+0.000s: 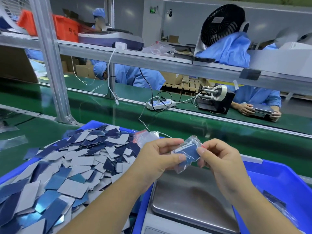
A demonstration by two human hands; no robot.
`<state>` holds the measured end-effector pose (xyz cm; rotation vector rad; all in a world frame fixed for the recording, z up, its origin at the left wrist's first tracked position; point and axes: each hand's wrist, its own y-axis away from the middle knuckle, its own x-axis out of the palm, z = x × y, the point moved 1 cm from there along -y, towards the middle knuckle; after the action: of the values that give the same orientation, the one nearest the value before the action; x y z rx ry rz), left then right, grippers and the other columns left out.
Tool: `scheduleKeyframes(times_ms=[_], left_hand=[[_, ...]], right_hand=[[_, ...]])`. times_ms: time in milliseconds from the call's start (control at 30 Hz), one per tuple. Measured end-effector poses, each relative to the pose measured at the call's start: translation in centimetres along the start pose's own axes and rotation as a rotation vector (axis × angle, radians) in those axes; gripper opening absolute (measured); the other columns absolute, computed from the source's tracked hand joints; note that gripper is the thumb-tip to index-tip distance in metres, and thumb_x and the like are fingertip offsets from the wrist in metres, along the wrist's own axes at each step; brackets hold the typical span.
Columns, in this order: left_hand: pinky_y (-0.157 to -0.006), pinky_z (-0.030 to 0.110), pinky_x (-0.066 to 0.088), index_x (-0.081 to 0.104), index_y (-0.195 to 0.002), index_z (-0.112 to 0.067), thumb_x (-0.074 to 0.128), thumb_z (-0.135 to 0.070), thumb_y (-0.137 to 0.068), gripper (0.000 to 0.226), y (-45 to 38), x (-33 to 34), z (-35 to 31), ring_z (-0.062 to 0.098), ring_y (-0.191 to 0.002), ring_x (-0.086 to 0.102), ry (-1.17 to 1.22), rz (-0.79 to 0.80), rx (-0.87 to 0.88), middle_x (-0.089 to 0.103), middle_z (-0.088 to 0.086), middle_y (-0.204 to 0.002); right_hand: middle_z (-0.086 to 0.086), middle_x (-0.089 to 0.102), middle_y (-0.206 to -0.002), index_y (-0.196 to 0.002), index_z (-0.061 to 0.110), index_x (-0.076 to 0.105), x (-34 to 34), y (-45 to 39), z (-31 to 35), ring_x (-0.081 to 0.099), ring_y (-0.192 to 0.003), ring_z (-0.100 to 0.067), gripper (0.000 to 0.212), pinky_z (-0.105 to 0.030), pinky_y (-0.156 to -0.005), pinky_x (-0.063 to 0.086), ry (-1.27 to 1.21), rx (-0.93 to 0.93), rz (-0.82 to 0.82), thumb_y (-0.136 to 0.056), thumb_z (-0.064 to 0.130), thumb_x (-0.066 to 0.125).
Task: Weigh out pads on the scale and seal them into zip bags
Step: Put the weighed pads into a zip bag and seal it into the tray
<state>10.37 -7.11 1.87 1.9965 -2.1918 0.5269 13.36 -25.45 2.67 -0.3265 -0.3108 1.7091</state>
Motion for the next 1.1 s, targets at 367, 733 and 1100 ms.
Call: scheduleKeyframes(times_ms=[367, 733, 1100], left_hand=[[-0.069, 0.029, 0.058, 0.08, -0.089, -0.026, 0.076, -0.009, -0.071, 0.025, 0.11, 0.12, 0.02, 0.018, -0.086, 0.071, -0.012, -0.015, 0.066, 0.076, 0.005, -0.096], [-0.071, 0.035, 0.062, 0.079, -0.078, -0.023, 0.073, -0.014, -0.082, 0.012, -0.23, -0.09, 0.24, 0.013, -0.075, 0.069, -0.214, -0.107, 0.079, 0.076, 0.005, -0.082], [-0.073, 0.03, 0.059, 0.08, -0.082, -0.021, 0.076, -0.007, -0.068, 0.021, -0.17, -0.37, 0.17, 0.02, -0.084, 0.072, -0.025, -0.023, -0.002, 0.077, 0.007, -0.09]], right_hand=[[-0.007, 0.059, -0.059, -0.069, 0.018, 0.067, -0.18, 0.09, 0.27, 0.053, -0.056, -0.018, 0.027, -0.023, -0.058, 0.044, -0.061, -0.042, -0.099, -0.09, 0.001, 0.064], [-0.008, 0.062, -0.063, -0.071, 0.017, 0.065, 0.34, 0.4, 0.43, 0.057, -0.055, -0.018, 0.026, -0.021, -0.055, 0.049, -0.05, -0.042, -0.035, -0.09, 0.0, 0.063], [-0.008, 0.067, -0.07, -0.071, 0.021, 0.069, 0.32, 0.3, 0.66, 0.062, -0.056, -0.018, 0.008, -0.025, -0.057, 0.053, -0.166, 0.005, -0.082, -0.073, 0.028, 0.071]])
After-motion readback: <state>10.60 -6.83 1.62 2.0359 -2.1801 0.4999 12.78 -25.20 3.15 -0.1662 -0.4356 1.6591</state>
